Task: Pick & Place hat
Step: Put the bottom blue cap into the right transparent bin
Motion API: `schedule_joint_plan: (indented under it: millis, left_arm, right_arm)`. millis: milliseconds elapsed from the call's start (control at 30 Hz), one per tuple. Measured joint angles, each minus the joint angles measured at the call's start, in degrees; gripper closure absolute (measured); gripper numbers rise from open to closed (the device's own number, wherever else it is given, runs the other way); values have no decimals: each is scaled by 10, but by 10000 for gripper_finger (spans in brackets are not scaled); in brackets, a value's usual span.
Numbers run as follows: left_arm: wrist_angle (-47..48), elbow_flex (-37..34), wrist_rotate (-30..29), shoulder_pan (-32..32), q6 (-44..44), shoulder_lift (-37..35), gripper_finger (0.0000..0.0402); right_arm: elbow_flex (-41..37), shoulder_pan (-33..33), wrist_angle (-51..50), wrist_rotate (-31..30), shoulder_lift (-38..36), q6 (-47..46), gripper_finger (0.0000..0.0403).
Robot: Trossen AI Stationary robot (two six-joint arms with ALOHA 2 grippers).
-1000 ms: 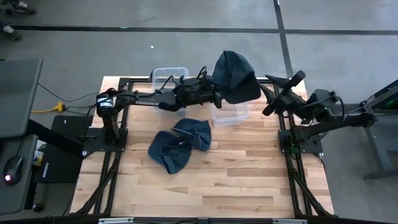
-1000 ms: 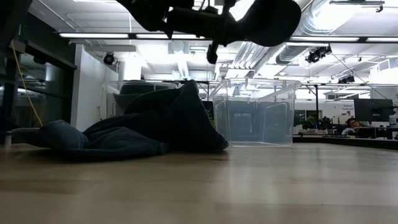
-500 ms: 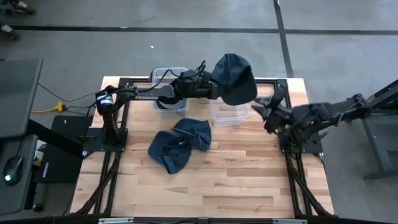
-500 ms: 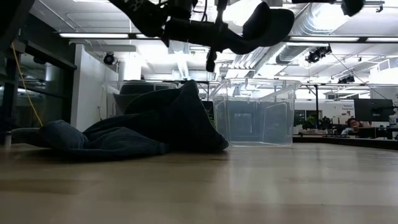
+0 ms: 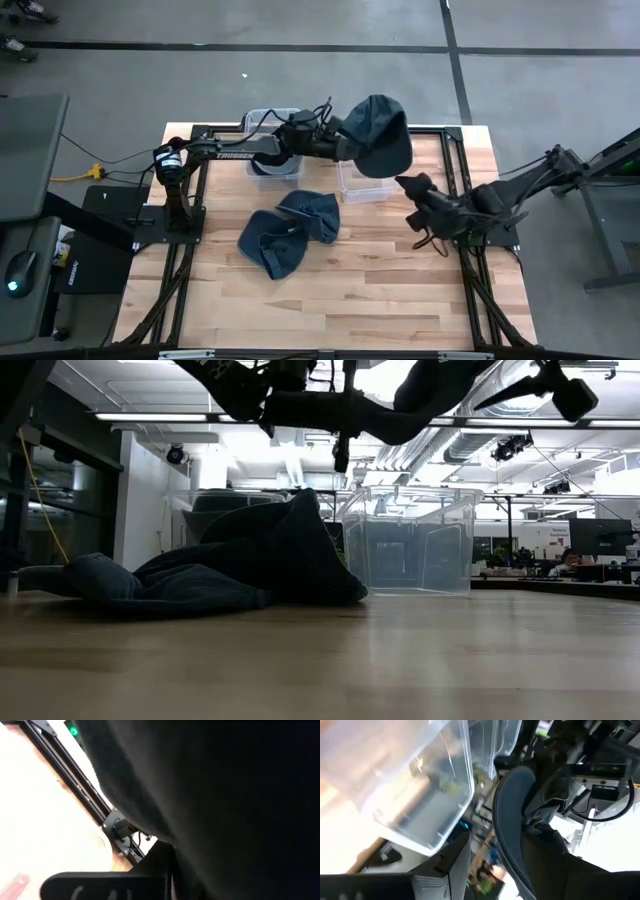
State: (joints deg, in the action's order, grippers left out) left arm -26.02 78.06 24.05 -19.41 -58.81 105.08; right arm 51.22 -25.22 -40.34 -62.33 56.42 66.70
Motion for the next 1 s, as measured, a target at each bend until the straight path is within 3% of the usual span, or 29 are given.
schedule_joint_plan:
  millis: [200,433,567,767,1000]
  left_arm:
    - [0,0,-2,8,0,0,400]
    - [1,0,1,8,1,0,400]
    - [1,0,2,8,3,0,394]
    - [1,0,13,6,11,0,376]
    - [1,0,30,6,18,0,369]
  right_arm:
    - [0,20,18,-53,24,19,234]
    - [0,44,25,-47,24,10,245]
    - [0,47,25,-47,24,-9,283]
    - [0,47,28,-38,24,-21,389]
    - [0,47,59,-30,24,-27,396]
